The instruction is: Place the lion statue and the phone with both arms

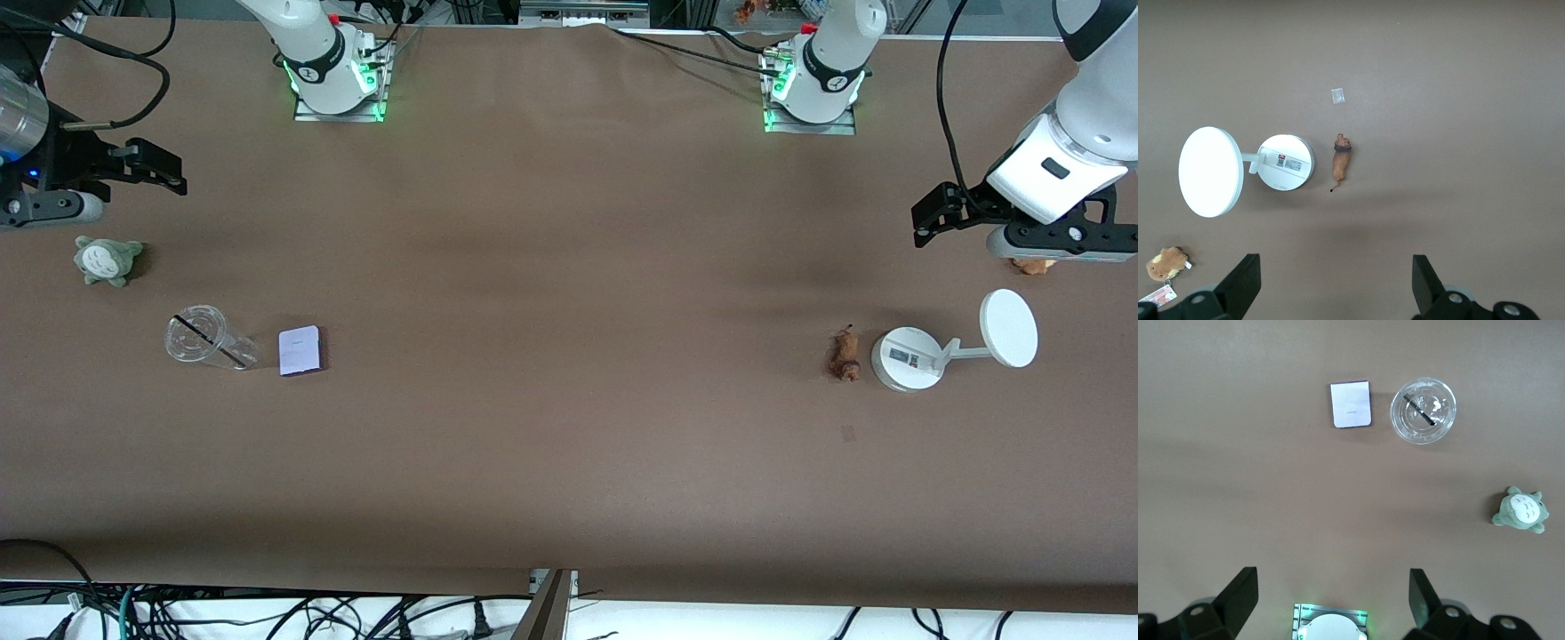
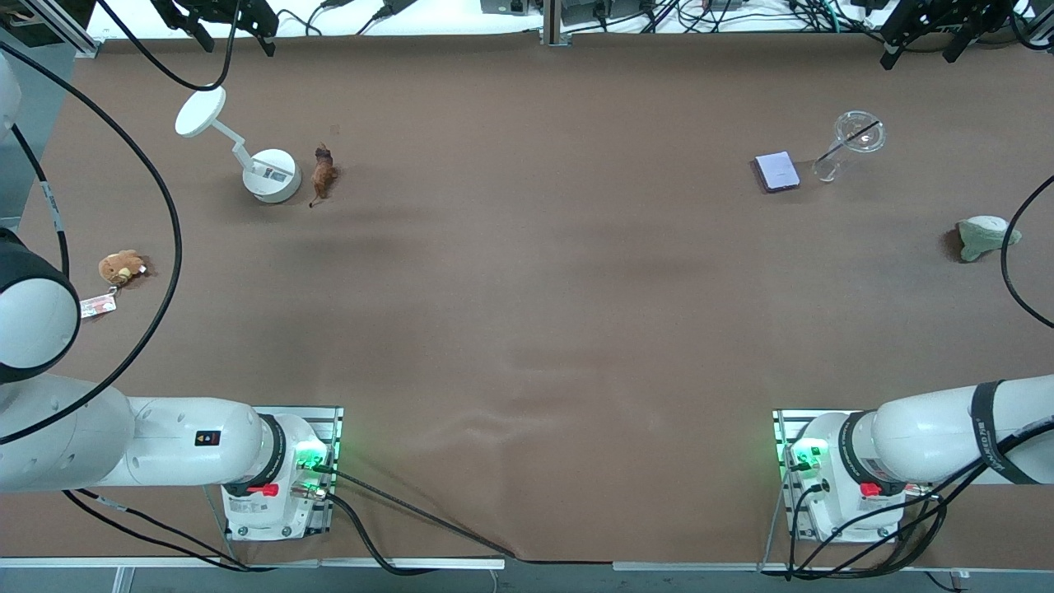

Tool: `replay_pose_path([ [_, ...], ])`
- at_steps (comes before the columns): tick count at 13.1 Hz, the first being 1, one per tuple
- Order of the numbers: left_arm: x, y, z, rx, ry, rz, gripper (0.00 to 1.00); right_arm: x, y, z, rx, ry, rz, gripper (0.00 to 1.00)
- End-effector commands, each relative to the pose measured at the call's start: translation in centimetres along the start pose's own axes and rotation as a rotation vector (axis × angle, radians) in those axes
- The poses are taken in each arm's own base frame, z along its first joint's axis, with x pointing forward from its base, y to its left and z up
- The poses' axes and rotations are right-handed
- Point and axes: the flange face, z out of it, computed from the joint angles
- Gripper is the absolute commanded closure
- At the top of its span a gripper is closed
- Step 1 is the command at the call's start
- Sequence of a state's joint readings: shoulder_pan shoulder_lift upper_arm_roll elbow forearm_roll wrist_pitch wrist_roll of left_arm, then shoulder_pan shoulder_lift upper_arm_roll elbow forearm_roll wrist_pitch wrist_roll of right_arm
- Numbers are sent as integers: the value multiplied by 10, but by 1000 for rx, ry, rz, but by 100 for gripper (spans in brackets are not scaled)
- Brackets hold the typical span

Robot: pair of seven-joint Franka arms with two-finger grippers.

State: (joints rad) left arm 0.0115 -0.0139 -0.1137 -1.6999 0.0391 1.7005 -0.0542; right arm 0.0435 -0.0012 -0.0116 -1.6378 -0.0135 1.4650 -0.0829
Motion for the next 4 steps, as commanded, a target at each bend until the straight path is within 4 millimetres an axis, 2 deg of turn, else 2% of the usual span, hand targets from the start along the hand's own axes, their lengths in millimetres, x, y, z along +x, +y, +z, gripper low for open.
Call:
replay_pose_path([
  [1, -5, 1, -5, 13, 6, 14, 0, 3, -3, -1, 1, -11, 3, 0],
  [4, -5, 1, -5, 13, 6, 14, 0, 4, -2, -4, 1, -8, 1, 0],
])
